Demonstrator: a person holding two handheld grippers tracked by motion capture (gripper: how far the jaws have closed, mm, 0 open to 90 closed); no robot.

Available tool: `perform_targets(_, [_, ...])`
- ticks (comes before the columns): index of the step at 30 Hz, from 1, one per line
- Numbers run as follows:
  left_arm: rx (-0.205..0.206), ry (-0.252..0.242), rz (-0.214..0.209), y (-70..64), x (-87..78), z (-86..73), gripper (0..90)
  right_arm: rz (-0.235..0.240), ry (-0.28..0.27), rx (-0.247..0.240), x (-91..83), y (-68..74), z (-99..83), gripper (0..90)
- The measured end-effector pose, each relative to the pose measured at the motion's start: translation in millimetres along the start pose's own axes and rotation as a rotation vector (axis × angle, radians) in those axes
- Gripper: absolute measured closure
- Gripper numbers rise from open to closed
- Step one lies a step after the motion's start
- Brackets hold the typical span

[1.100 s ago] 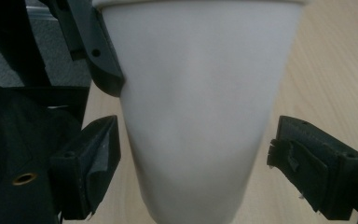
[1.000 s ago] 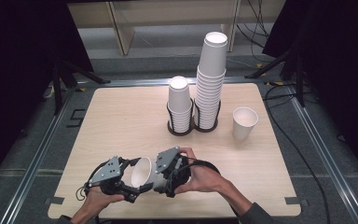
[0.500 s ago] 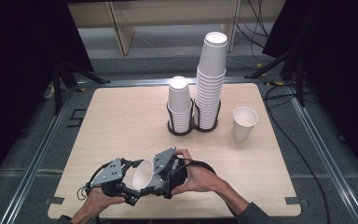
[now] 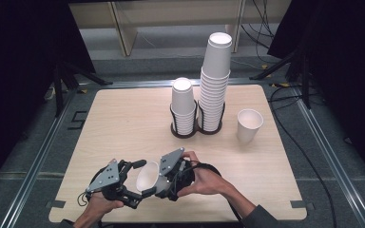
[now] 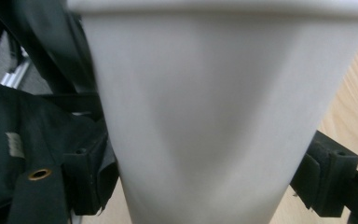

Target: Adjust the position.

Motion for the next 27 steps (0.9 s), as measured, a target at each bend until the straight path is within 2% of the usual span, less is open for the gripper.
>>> perform_targets(1, [0.009,-0.013,0.008,1.1,-2.2,1.4,7.9,0.004,-0.008,0.013,-0.3,-1.4,-2.5,20.3])
perform_targets(3, [-0.008,-0.036,0.007,2.1,-4.5,3.5,11.6,-0.001,-0.029,0.042,-2.2,-5.9,-6.8,20.1])
perform_targets(4, [-0.015,-0.041,0.012,3.3,-5.5,4.0,15.0,-0.017,-0.039,0.061,-3.7,-9.3,-8.6,20.0])
perform_targets(6, [-0.024,-0.045,0.024,6.2,-6.9,4.2,13.3,-0.044,-0.074,0.098,-7.9,-17.3,-11.5,19.9])
perform_targets(10, [-0.071,-0.053,0.056,13.4,-8.7,2.5,14.0,-0.117,-0.132,0.161,-17.6,-32.0,-21.3,19.5])
perform_targets(13, [-0.084,-0.037,0.094,19.5,-10.1,-0.2,14.1,-0.181,-0.181,0.216,-25.7,-43.0,-30.4,19.5])
perform_targets(14, [-0.087,-0.038,0.106,21.6,-10.0,-0.8,14.2,-0.205,-0.206,0.25,-29.2,-45.8,-33.2,19.4])
perform_targets(16, [-0.095,-0.031,0.127,25.1,-11.2,-2.7,14.2,-0.253,-0.248,0.262,-35.9,-52.5,-38.4,19.4])
perform_targets(19, [-0.111,-0.032,0.166,30.8,-12.8,-4.2,14.2,-0.303,-0.3,0.313,-47.6,-59.1,-49.5,19.2])
perform_targets(22, [-0.125,-0.025,0.212,37.3,-14.7,-6.3,14.1,-0.362,-0.328,0.344,-57.1,-64.4,-61.5,19.1])
perform_targets(23, [-0.128,-0.022,0.218,38.3,-14.9,-7.1,14.1,-0.364,-0.346,0.377,-61.3,-64.8,-67.5,19.1])
perform_targets(25, [-0.13,-0.007,0.234,40.2,-15.1,-9.2,14.1,-0.401,-0.365,0.385,-66.6,-67.4,-73.8,19.2])
perform_targets(27, [-0.128,0.008,0.248,42.0,-14.2,-11.6,14.2,-0.414,-0.377,0.424,-72.8,-67.4,-82.9,19.1])
Point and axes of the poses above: each handheld gripper's, and its own axes: x roughly forward along the jaws, z roughly out of its top, y roughly to its left, the point moved 7 cm from there along x, roughly forward along the jaws, and after that the axes turned 9 degrees about y, right-handed, at the moved point
